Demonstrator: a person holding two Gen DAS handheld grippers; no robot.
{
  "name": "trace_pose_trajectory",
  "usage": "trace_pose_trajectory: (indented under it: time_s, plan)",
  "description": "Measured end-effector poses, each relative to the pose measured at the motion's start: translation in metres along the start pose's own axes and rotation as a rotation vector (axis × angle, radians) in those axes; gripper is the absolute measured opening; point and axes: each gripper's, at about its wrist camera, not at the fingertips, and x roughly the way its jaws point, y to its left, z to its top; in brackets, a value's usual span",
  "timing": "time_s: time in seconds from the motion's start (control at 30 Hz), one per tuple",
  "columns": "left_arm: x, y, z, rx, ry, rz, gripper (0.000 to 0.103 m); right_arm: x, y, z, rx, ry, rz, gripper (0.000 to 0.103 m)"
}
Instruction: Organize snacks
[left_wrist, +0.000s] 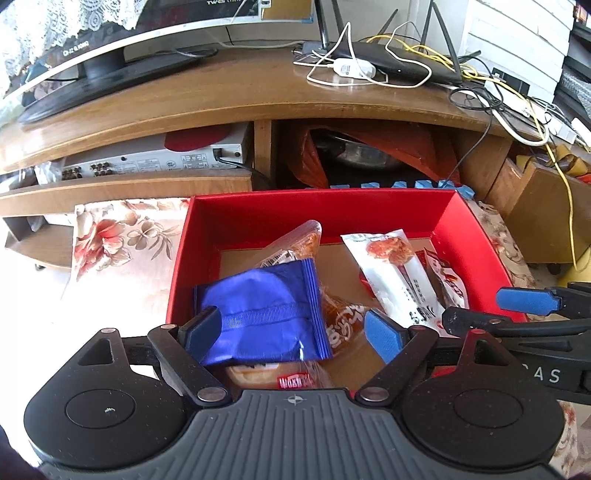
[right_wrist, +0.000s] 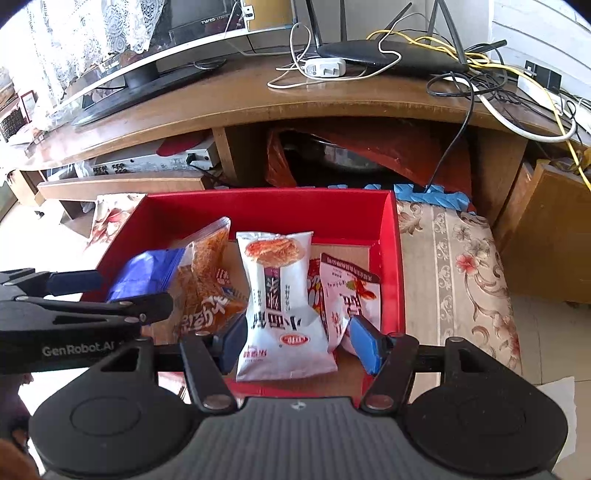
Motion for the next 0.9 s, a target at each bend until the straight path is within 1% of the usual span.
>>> trace_pose_trajectory:
  time_s: [0.17, 0.33, 0.47, 0.57, 0.7, 0.83, 0.9]
  plan:
    - [-0.01, 0.002, -0.011, -0.004, 0.006, -0.012, 0.09, -0.009, 0.003, -0.012, -0.008, 0.013, 0.006, 0.06]
    - [-0.019, 0.009, -0.027, -0.029, 0.034, -0.026, 0.09, -0.019, 0.013, -0.026, -0.039, 0.014, 0.008, 0.06]
    - [-0.027, 0.017, -0.039, -0.031, 0.044, -0.013, 0.09, -0.032, 0.021, -0.038, -0.057, 0.02, 0.029, 0.06]
    - [-0.031, 0.023, -0.049, -0.048, 0.062, -0.021, 0.09, -0.042, 0.031, -0.049, -0.087, 0.026, 0.051, 0.06]
    - [-0.037, 0.028, -0.059, -0.054, 0.073, -0.019, 0.09, -0.044, 0.051, -0.068, -0.144, 0.071, 0.104, 0.06]
    - [-0.045, 0.037, -0.067, -0.066, 0.073, -0.009, 0.091, -0.029, 0.072, -0.082, -0.22, 0.143, 0.167, 0.06]
    - [-0.047, 0.043, -0.07, -0.078, 0.074, -0.003, 0.092, -0.02, 0.08, -0.087, -0.255, 0.173, 0.184, 0.06]
